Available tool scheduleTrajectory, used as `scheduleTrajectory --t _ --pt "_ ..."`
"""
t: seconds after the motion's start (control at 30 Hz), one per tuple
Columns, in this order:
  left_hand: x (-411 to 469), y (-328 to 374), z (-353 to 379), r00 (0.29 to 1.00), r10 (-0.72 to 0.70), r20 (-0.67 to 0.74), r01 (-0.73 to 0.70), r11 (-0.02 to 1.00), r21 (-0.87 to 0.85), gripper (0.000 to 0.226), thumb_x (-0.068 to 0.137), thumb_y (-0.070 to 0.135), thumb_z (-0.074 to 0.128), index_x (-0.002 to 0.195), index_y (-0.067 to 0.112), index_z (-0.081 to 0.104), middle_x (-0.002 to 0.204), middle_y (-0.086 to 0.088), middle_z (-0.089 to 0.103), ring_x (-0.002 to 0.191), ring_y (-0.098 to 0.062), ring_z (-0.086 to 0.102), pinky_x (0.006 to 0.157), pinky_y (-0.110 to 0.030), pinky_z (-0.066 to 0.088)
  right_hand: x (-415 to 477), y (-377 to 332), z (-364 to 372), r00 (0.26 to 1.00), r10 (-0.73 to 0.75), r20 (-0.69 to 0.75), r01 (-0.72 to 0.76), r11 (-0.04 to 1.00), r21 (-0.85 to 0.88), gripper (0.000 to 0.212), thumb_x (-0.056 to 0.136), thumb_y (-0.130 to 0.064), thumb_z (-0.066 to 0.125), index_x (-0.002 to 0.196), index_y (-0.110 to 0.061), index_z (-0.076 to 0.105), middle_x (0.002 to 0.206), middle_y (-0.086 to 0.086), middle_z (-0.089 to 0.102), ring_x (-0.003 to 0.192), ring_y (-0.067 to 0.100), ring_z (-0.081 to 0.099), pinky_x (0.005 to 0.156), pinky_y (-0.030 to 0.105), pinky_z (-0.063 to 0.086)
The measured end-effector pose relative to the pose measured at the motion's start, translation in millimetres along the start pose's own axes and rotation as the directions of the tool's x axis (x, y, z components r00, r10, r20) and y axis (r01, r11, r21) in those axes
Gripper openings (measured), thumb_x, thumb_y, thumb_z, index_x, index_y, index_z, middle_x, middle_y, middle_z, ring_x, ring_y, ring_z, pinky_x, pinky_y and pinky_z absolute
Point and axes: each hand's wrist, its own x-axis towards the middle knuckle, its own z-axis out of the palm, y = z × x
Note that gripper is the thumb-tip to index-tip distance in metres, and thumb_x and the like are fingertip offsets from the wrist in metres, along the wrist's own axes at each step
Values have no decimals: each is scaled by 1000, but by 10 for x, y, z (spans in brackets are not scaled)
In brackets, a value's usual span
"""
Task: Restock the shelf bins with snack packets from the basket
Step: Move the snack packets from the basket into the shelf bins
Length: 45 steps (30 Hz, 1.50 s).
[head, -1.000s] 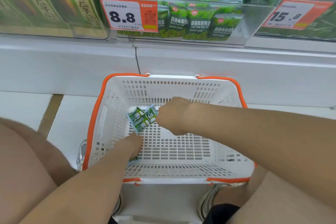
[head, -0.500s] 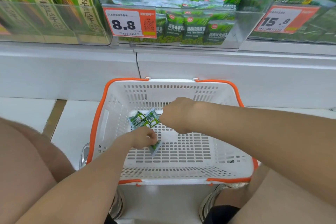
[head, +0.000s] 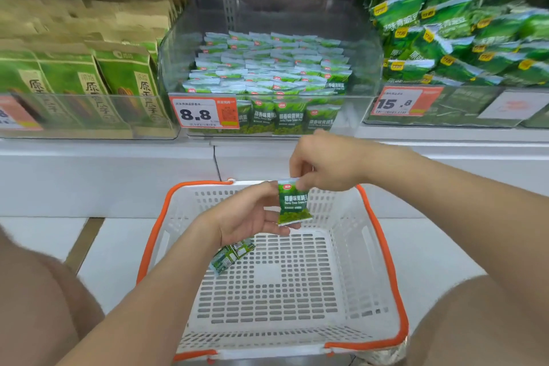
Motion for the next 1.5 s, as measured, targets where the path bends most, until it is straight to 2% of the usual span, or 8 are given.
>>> scheduleTrajectory --t 0.2,0.47,0.6,0.7,0.77,0.97,1.2,1.5 --pt "-15 122 205 961 266 -78 -242 943 228 30 100 -4 62 129 -1 66 120 -20 75 107 -38 74 87 -34 63 -93 120 -97 991 66 -115 -67 998 -5 38 90 -9 61 60 -9 39 57 7 27 62 26 25 57 36 26" --pt "-21 452 472 793 538 -285 -391 809 440 25 93 5 76 116 3 66 93 -23 74 88 -30 77 70 -34 63 -270 39 -425 962 60 -265 -65 998 -7 45 81 -42 85 77 -5 59 63 1 42 60 16 33 60 37 32" --pt "-61 673 589 416 882 -222 -321 370 871 14 89 15 81 97 22 71 88 12 72 85 -7 68 71 -22 53 -349 167 -787 858 147 -492 -144 989 45 34 79 -43 86 89 -19 65 72 -4 50 77 24 48 69 34 38" --pt "-52 813 562 220 975 30 -182 11 983 22 86 3 74 103 17 69 106 5 65 104 -16 59 92 -31 46 -357 359 -956 603 244 -759 -172 969 176 30 85 -37 81 109 -24 70 96 -2 66 97 28 58 80 34 41" --pt "0 883 535 256 961 102 -70 -87 994 38 84 4 72 120 15 67 129 -3 61 125 -28 54 106 -42 41 -322 468 -992 525 269 -807 -265 953 145 26 93 -28 73 116 -19 66 104 6 69 103 33 58 81 39 46" --pt "123 952 423 585 810 41 334 -287 898 84 81 31 70 156 21 34 160 -7 38 146 -41 32 123 -59 16 -38 623 -882 683 207 -700 -546 781 -303 30 94 -16 71 80 -15 46 73 3 45 106 35 50 79 42 26" --pt "150 914 404 554 828 81 397 -348 849 78 80 33 66 152 22 39 137 -4 50 119 -36 47 113 -53 29 280 501 -920 794 281 -539 -551 707 -444 30 89 -7 66 77 -20 42 85 6 53 123 34 47 113 50 24" --pt "141 911 372 545 830 116 367 -361 857 78 80 29 64 153 21 39 137 -4 49 120 -36 46 115 -52 28 454 583 -947 780 282 -559 -580 663 -474 24 85 -8 69 88 -22 50 105 6 67 116 33 55 109 47 30"
